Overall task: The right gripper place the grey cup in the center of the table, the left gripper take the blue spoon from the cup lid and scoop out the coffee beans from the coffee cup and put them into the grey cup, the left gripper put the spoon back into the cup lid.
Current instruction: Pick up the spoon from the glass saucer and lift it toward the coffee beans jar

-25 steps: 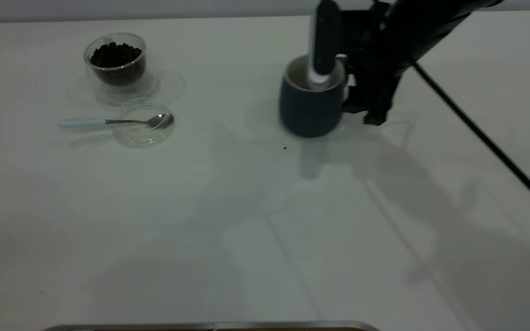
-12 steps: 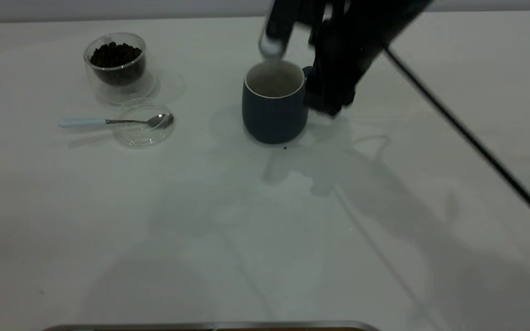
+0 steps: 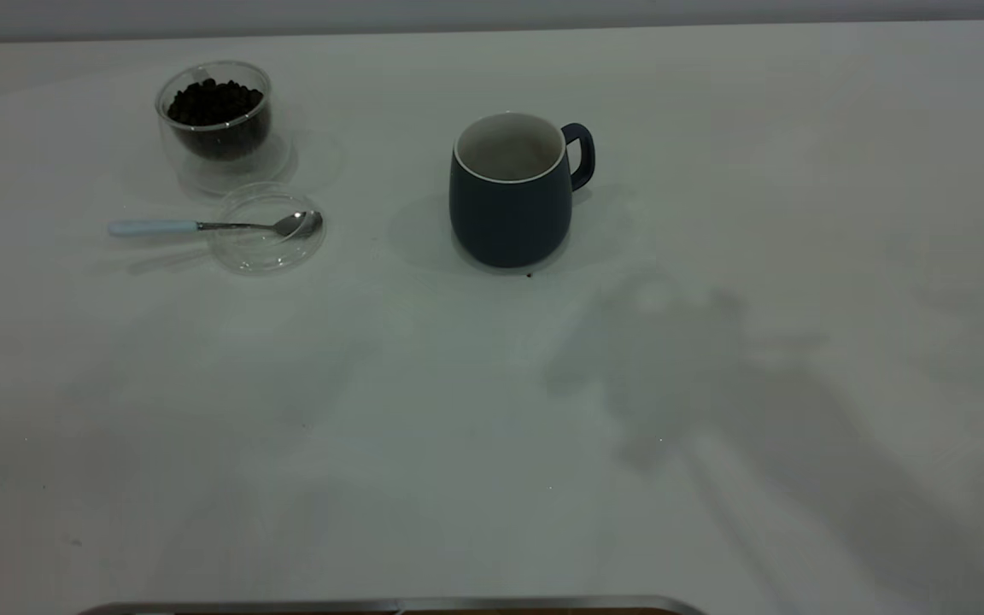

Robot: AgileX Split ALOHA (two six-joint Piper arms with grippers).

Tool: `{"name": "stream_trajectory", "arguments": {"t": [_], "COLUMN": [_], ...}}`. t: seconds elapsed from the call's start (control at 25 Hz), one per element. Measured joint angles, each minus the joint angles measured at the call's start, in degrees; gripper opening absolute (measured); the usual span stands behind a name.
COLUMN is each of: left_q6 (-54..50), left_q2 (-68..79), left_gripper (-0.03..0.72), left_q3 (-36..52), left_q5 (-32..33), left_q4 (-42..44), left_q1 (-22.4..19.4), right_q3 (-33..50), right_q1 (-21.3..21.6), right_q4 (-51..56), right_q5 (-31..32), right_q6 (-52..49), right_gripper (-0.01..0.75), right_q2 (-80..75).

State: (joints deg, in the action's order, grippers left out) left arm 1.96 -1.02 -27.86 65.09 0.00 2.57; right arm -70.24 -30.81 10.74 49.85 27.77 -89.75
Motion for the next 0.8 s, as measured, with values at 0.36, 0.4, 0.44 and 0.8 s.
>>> {"name": "stream_trajectory", "arguments": {"t": [0.36, 0.4, 0.44, 0.8], "left_q6": [0.0, 0.0, 0.0, 0.0], "left_q2": [0.0, 0.0, 0.0, 0.0], "left_gripper": [0.592, 0.592, 0.592, 0.592], "left_q3": [0.0, 0.0, 0.0, 0.0], "left_q5": [0.0, 0.0, 0.0, 0.0], "left_q4": [0.0, 0.0, 0.0, 0.0], "left_q1": [0.0, 0.0, 0.0, 0.0], "right_q3": [0.47, 0.68, 1.01, 14.93], "right_q1": [0.0, 0.0, 0.0, 0.07], "right_q4": [-4.01, -4.38, -4.53, -1.52], "right_q5": [19.84, 20.21, 20.27, 20.27], "right_q6": [-12.16, -12.98, -13.3, -12.6], "right_gripper": [0.592, 0.592, 0.592, 0.592], "right_q2": [11.24, 11.97, 12.58, 26.67]}}
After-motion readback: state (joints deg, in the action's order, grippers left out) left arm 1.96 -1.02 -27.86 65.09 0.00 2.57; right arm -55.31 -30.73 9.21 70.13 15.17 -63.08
